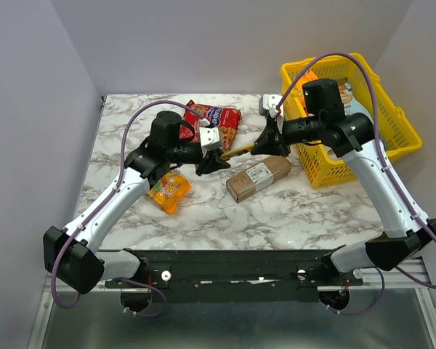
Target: Unpack the express box
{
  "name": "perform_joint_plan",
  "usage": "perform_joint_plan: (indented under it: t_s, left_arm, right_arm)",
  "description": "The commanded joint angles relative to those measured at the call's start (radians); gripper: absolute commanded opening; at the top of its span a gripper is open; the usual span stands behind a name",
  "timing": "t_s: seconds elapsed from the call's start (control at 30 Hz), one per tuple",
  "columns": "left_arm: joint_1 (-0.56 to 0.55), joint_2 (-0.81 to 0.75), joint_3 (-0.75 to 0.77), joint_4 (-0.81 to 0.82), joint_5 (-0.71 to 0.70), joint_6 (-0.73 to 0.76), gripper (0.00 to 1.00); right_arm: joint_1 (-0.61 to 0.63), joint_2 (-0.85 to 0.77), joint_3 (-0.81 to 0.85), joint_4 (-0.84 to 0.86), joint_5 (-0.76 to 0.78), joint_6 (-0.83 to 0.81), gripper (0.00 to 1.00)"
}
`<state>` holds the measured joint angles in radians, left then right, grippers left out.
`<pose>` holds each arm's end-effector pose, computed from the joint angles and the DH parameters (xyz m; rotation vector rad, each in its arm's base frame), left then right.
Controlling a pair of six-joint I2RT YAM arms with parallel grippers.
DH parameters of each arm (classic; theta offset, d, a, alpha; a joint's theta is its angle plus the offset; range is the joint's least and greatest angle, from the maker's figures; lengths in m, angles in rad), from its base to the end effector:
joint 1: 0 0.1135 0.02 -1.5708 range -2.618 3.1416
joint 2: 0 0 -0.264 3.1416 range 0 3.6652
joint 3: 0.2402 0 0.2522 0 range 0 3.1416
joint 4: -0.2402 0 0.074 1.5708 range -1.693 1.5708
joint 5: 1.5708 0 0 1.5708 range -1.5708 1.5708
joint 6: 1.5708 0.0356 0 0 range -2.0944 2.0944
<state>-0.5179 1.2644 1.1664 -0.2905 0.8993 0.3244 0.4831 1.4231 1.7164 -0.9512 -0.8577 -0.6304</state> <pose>0.2286 -0.1623 0.3645 1.2939 1.4330 -1.0014 0.2313 0.1517 0.4434 -1.4664 1.4894 0.8562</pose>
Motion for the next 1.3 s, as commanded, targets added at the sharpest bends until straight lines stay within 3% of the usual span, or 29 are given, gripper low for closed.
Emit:
perform_joint_plan:
  t_s: [0.0, 0.43, 0.47, 0.6, 0.63, 0.67, 0.8, 0.9, 1.27]
  left_arm:
    - [-0.005, -0.019, 0.012, -0.036, -0.103, 0.027, 0.35]
    - [-0.01, -0.01, 0.019, 0.005, -0.056, -0.001, 0.29]
    - [-0.01, -0.01, 0.018, 0.01, -0.053, -0.002, 0.27]
    - [-0.011, -0.013, 0.012, 0.027, -0.001, -0.008, 0.0]
    - [-0.011, -0.014, 0.009, 0.036, 0.021, -0.022, 0.0]
    - [-0.011, -0.017, 0.006, 0.056, 0.024, -0.033, 0.0]
    - [-0.018, -0.036, -0.004, 0.065, 0.047, -0.019, 0.0]
    - [-0.018, -0.056, -0.046, 0.135, 0.064, -0.047, 0.0]
    - [-0.033, -0.033, -0.175, 0.494, 0.104, -0.32, 0.0]
  right_arm:
    - [0.003, 0.014, 0.063, -0.101, 0.068, -0.061, 0.0]
    - [0.051, 0.01, 0.034, -0.066, 0.097, -0.02, 0.0]
    - [0.057, 0.01, 0.031, -0.066, 0.097, -0.017, 0.01]
    - [0.063, 0.008, 0.011, -0.058, 0.1, -0.008, 0.0]
    - [0.063, 0.007, 0.002, -0.048, 0.103, 0.003, 0.01]
    - [0.061, 0.001, -0.014, -0.037, 0.105, 0.055, 0.02]
    - [0.026, -0.058, -0.073, 0.004, -0.022, 0.147, 0.48]
    - [0.022, -0.131, -0.165, 0.07, -0.044, 0.166, 0.58]
    - [0.022, -0.173, -0.231, 0.29, -0.024, 0.296, 0.66]
